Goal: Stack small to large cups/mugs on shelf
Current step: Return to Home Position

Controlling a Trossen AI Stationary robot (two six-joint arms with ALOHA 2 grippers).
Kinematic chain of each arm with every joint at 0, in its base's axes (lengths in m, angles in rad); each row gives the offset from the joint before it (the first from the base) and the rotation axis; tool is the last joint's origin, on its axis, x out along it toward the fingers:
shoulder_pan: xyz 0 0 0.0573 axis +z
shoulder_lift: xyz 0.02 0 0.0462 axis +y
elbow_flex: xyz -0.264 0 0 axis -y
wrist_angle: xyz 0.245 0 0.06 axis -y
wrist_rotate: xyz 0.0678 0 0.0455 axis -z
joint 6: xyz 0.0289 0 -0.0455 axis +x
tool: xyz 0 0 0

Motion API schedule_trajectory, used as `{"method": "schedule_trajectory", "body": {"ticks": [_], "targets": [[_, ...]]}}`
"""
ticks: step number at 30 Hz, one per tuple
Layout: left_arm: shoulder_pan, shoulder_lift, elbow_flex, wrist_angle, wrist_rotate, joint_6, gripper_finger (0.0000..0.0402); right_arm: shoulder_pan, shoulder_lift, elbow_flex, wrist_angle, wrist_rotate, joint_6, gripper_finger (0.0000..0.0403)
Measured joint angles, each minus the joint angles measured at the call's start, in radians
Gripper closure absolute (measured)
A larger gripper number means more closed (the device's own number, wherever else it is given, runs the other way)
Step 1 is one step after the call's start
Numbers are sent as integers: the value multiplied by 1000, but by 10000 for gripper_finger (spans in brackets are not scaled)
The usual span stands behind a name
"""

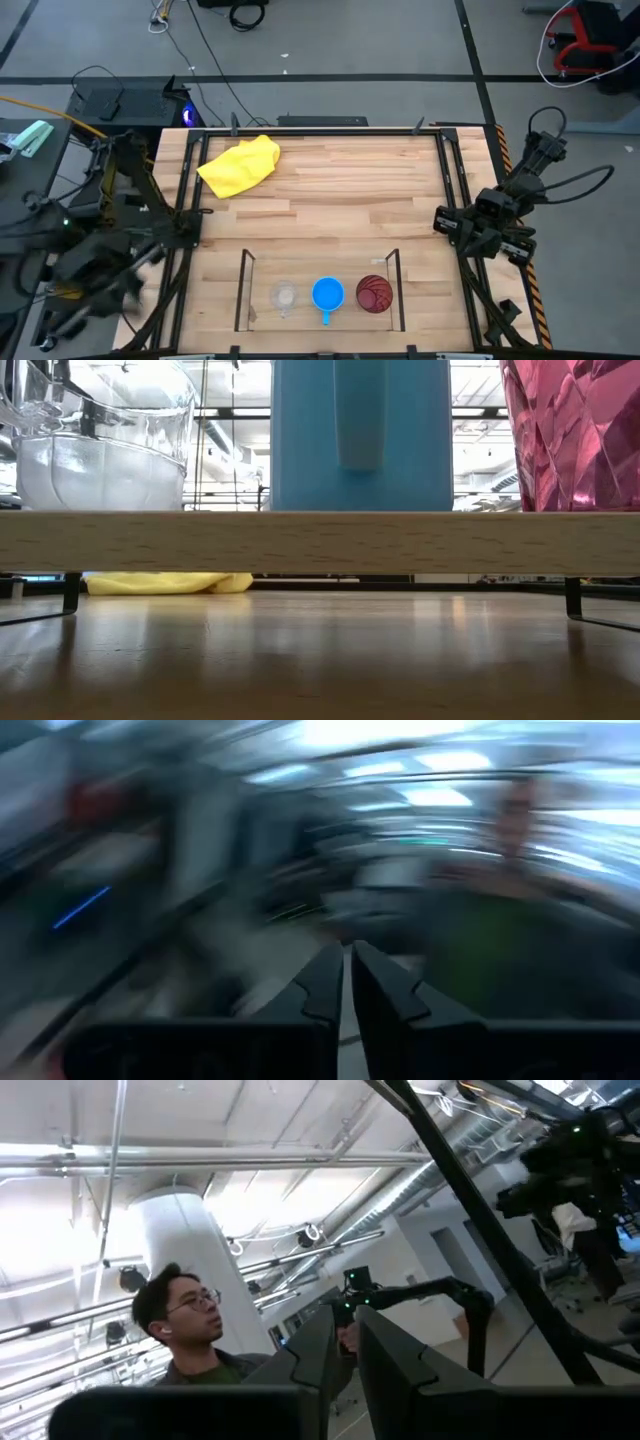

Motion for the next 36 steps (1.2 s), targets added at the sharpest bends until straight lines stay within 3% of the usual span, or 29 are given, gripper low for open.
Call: {"method": "schedule_trajectory", "body": {"ticks": [2,4,7,10,16,22,28,36], "targets": [[28,-1,0,48,296,163,365,1,-1,0,1,-6,-7,348],[53,-8,-2,43,392,190,366,1,0,0,11,-11,-16,348],[96,-30,-28,-1,336,132,369,-14,-5,0,35,-50,-41,348],[173,-85,-77,-49,337,90,373,-85,-32,0,51,-157,-31,348],[332,-251,-239,74,560,111,378,-232,-77,0,50,-292,5,348],[471,-393,-418,115,569,57,371,-378,-76,0,47,-404,89,348],[533,-553,-503,137,573,76,366,-525,-111,0,80,-505,144,348],[536,-727,-572,89,573,122,375,-628,-235,1,72,-541,144,348]]}}
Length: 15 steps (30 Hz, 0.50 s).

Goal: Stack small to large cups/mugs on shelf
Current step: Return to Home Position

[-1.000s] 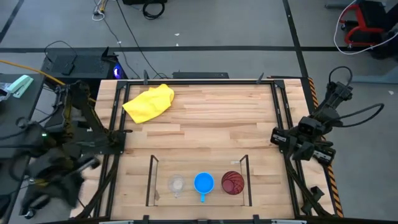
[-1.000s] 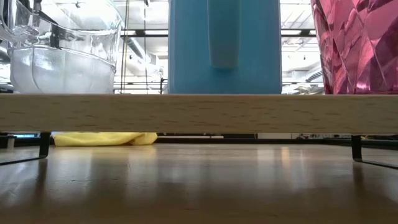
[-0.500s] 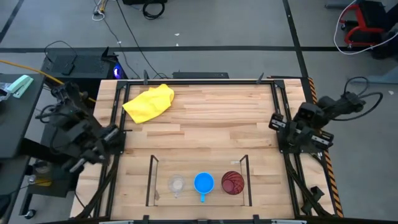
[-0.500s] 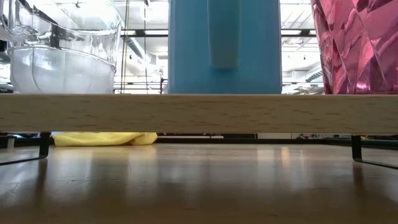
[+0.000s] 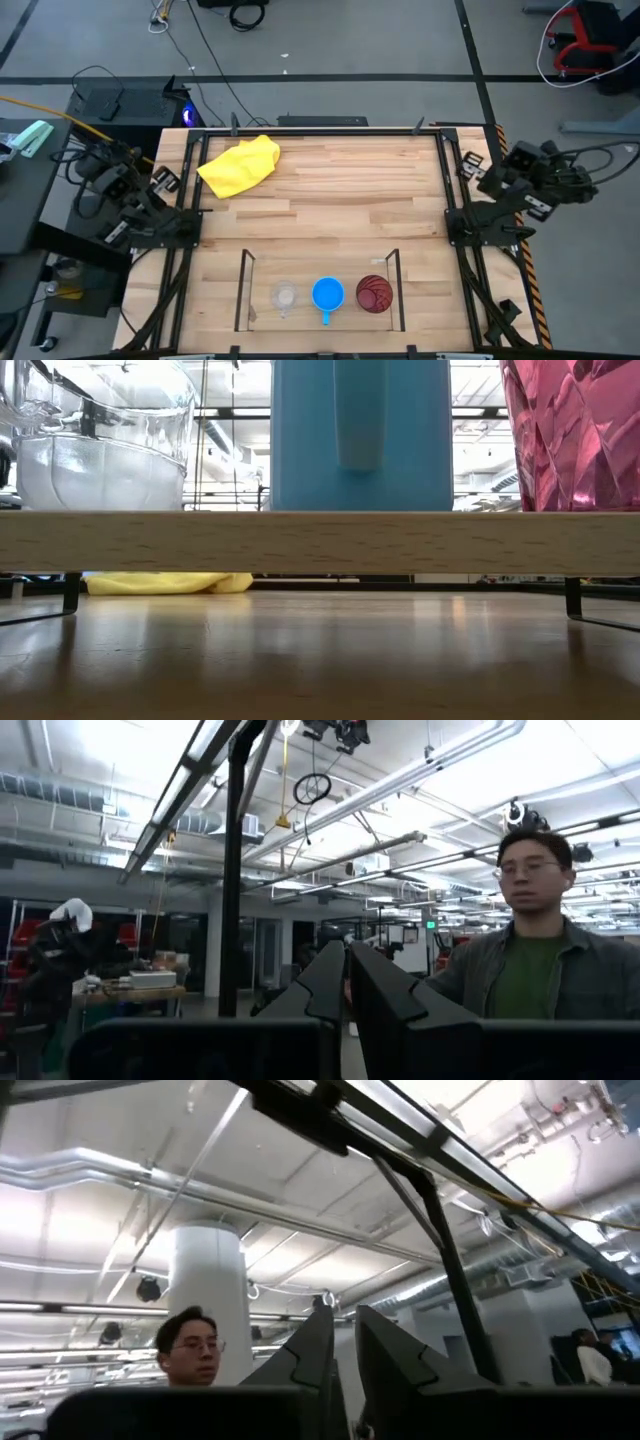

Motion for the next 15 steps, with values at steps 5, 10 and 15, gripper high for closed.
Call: {"method": "schedule_trajectory", "body": {"ticks": [5,10,15], "targets": [[0,-102,-74,6,-16,25,378,0,-68,1,-55,-8,-13,348],[0,-197,-177,30,-54,3,371,0,-124,0,-129,5,-22,348],[0,-264,-297,107,-57,-2,366,1,-182,-60,-132,71,-23,348]]}}
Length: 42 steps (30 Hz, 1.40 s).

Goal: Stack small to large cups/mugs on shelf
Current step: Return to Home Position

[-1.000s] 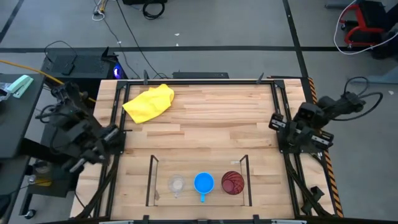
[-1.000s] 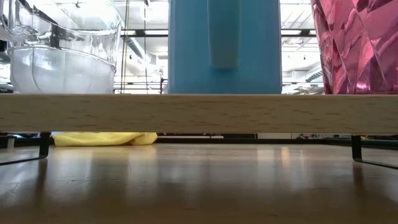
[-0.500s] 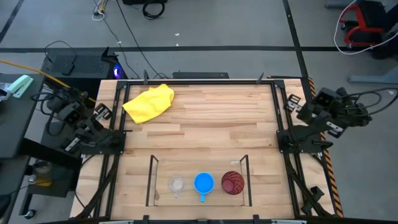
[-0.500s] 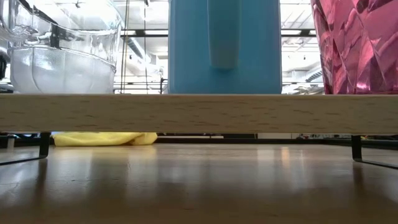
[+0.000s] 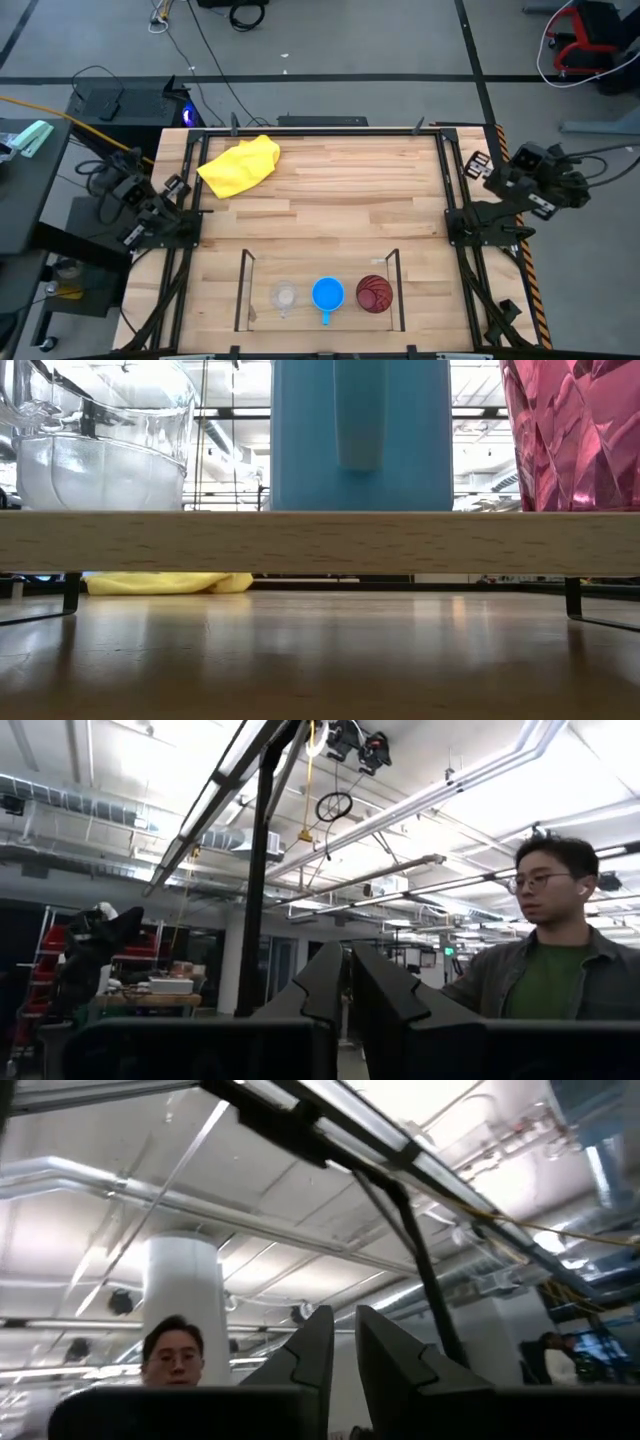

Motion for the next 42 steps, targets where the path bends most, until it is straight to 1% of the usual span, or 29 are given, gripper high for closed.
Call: {"method": "schedule_trajectory", "body": {"ticks": [3,7,9,14,17,20,25,29,35,42], "targets": [[0,-2,-45,45,-14,6,368,0,-38,-94,69,55,1,348],[0,-1,-74,60,-43,1,374,0,-66,-220,250,56,0,348],[0,-1,-95,57,-58,0,376,0,-78,-276,313,55,4,348],[0,-1,-161,131,-79,0,378,0,-81,-388,395,69,19,348],[0,-1,-192,148,-81,-5,373,0,-81,-428,399,82,24,348],[0,0,-233,148,-127,-37,368,0,-82,-457,412,96,30,348],[0,0,-291,166,-228,-72,366,0,-81,-510,408,99,30,348],[0,-1,-324,178,-277,-71,372,0,-81,-570,395,100,10,348],[0,1,-377,157,-390,-20,378,0,-81,-569,183,116,-97,348],[0,1,-377,51,-397,0,370,0,-81,-572,50,121,-159,348]]}}
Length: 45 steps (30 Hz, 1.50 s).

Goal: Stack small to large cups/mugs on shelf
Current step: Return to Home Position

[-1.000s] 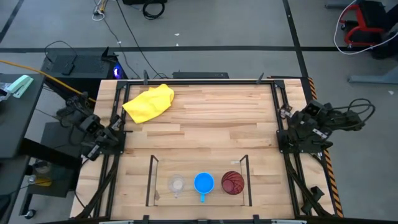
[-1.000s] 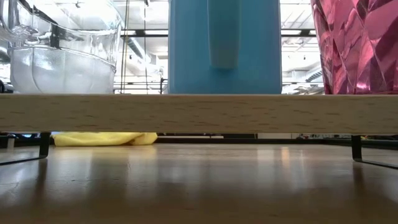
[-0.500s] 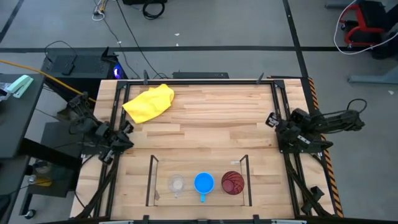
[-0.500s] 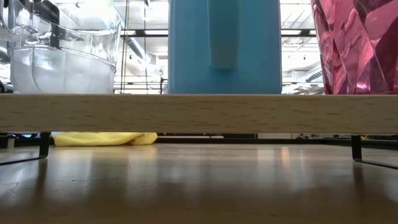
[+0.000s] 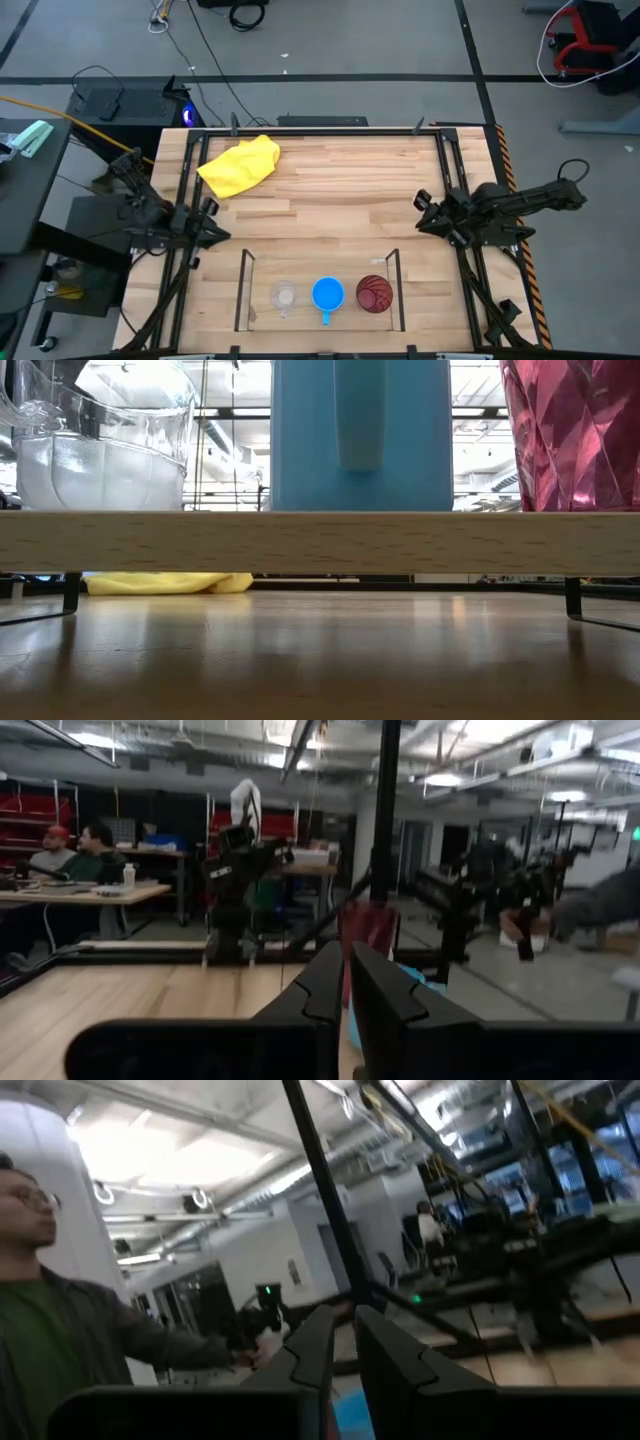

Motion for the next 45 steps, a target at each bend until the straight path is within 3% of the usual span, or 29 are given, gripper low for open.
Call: {"method": "schedule_trajectory", "body": {"ticks": [11,45], "targets": [[0,0,0,-32,0,0,373,0,2,0,-216,-3,56,348],[0,0,-1,-32,0,1,374,0,2,0,-217,-3,58,348]]}}
